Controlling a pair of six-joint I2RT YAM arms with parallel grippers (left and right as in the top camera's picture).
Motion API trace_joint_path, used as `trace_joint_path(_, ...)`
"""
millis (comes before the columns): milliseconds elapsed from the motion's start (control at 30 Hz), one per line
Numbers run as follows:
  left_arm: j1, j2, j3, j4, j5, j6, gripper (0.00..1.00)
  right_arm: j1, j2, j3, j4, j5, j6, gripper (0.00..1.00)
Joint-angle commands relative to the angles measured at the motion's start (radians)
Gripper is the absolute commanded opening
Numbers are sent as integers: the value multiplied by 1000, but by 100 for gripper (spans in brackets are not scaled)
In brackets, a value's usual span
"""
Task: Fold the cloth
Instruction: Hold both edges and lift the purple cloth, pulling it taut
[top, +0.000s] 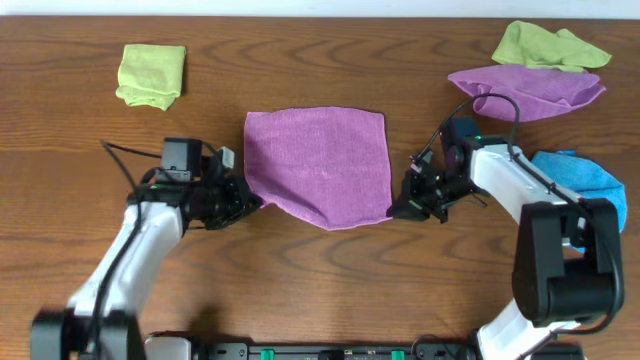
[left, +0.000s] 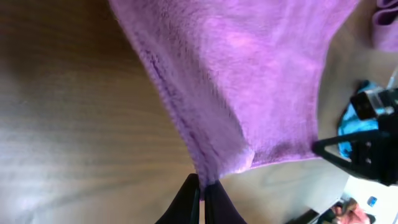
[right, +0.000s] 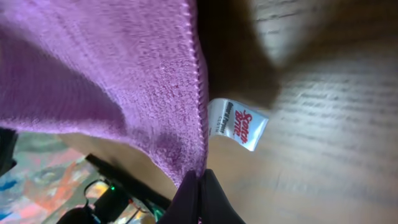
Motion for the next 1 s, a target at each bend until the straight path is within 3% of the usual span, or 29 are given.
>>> trace_joint_path(0,3,-109,34,-68,-68,8,6,20,-84,30,-21,-26,-20,1)
trace_joint_path(167,3,-219,34,-195,-90,-34,6,49,-173,30,-156,-8,-16,2)
trace_joint_path(300,3,-242,34,-255,-144,-61,6,54,-193,30,-170,26,-21,1)
trace_joint_path(567,3,-207,34,-128,-301,-130,6,54,-188,30,91,30,0,2)
trace_joint_path(800,3,-30,34,62,-250,-136,6,54,-130,30,309,30,11,2)
trace_joint_path(967,3,49,34,112,-235,-142,6,55,-91,30,397,18,45,2)
